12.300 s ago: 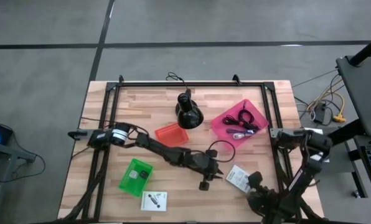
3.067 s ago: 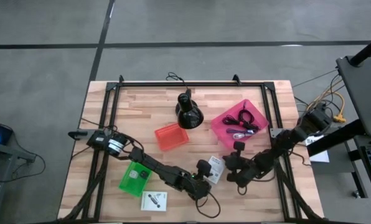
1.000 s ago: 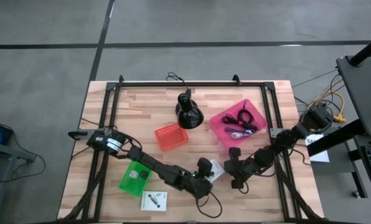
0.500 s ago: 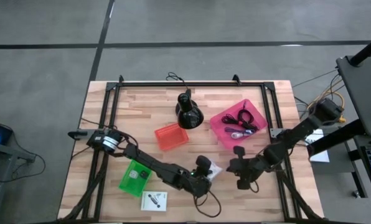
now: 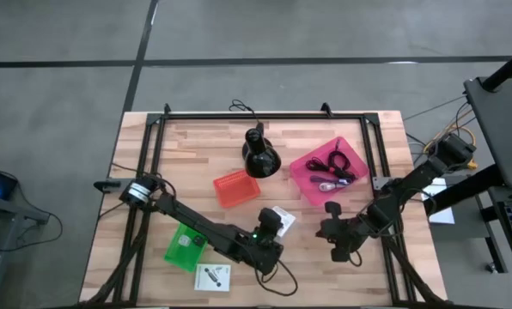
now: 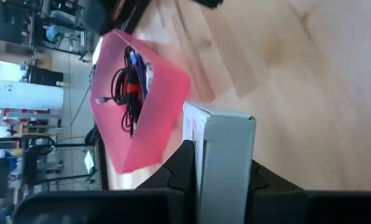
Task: Pick and place items into bin
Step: Put the right white card reader box into the orange bin
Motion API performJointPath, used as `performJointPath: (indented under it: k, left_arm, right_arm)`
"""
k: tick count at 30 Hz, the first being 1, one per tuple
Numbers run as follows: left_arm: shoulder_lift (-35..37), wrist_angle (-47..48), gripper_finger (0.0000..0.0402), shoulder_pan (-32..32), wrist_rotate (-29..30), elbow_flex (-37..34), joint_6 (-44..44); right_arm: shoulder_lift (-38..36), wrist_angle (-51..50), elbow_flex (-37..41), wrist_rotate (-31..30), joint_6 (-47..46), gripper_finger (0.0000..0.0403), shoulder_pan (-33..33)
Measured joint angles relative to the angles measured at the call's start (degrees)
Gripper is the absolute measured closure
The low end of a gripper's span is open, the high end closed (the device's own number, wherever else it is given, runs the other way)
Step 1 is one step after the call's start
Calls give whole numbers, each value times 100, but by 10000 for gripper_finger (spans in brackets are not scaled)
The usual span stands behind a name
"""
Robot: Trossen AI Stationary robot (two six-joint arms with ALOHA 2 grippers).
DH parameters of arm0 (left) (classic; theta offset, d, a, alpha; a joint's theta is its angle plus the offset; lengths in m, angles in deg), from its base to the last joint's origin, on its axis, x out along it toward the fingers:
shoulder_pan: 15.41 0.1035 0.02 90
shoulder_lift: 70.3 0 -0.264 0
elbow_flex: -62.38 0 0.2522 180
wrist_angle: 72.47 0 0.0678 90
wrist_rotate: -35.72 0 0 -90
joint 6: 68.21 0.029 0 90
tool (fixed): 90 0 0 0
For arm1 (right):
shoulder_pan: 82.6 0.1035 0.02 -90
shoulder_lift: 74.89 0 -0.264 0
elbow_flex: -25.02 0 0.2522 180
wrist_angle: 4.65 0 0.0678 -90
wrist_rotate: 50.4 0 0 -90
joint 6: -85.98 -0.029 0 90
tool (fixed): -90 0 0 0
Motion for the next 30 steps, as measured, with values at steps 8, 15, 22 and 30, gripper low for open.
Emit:
performJointPath:
  k: [8,15,22,30]
  left_arm:
    - [541,861,365,9,148,-370,-620]
    - [1526,734,364,40,253,-1482,-1051]
    - [2727,-447,364,78,89,-2952,-692]
    - [3674,-1992,364,331,-576,-4444,384]
  right_arm:
    - [179,-33,25,2,-13,394,0]
    - [174,-55,44,2,-17,394,0]
    - [164,-69,44,7,12,394,-2]
    - [160,-67,44,12,109,394,-4]
